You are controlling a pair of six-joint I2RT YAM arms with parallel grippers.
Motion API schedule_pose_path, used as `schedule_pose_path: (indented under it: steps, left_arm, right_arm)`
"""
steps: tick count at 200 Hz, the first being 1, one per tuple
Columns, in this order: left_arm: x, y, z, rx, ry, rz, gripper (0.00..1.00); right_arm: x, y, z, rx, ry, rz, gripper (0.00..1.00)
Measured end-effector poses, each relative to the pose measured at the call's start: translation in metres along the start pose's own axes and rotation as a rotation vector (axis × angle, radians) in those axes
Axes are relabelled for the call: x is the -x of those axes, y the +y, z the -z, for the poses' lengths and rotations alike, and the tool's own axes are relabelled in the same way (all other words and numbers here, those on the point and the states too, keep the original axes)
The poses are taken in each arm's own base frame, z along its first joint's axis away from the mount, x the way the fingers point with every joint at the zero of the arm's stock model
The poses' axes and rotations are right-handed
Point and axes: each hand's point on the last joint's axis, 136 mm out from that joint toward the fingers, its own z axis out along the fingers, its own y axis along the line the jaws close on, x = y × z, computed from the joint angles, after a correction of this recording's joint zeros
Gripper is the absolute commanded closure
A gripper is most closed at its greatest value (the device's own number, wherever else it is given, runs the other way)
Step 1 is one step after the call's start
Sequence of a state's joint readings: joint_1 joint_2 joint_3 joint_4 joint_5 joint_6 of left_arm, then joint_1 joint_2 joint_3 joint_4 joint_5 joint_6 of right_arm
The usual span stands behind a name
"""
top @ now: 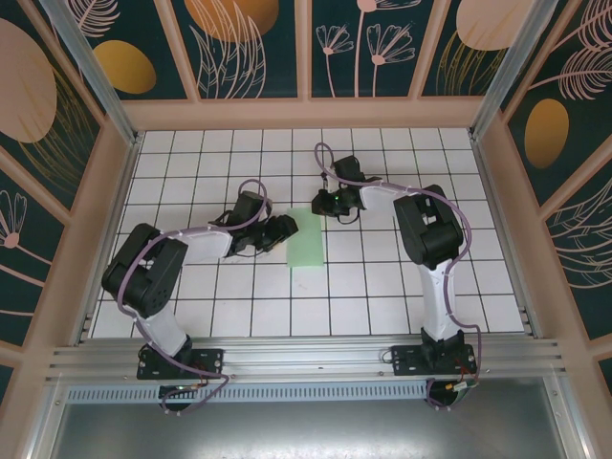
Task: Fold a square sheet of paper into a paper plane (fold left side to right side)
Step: Third fold the triangle at the center of the table.
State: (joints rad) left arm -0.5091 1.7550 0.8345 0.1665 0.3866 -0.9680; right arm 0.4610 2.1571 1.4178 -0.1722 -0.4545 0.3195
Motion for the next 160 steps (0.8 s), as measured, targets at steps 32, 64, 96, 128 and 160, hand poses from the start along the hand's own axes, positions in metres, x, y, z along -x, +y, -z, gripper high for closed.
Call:
schedule_pose_path:
  steps: [32, 64, 96, 128, 160]
  left_arm:
    - [-0.004, 0.004, -0.007, 0.031, 0.028, -0.009, 0.4]
    - [-0.007, 0.001, -0.011, 0.048, 0.048, -0.026, 0.4]
    - [-0.01, 0.0, -0.013, 0.066, 0.068, -0.041, 0.4]
    - [-0.014, 0.0, -0.014, 0.074, 0.079, -0.047, 0.45]
    - [-0.014, -0.002, -0.011, 0.071, 0.077, -0.042, 0.53]
  right_arm:
    - [0.0, 0.0, 0.0, 0.0, 0.0, 0.0, 0.84]
    - [0.0, 0.0, 0.0, 0.0, 0.0, 0.0, 0.84]
    - [0.0, 0.0, 0.0, 0.0, 0.0, 0.0, 0.84]
    - [0.0, 0.0, 0.0, 0.0, 0.0, 0.0, 0.84]
    - [0.0, 0.0, 0.0, 0.0, 0.0, 0.0, 0.84]
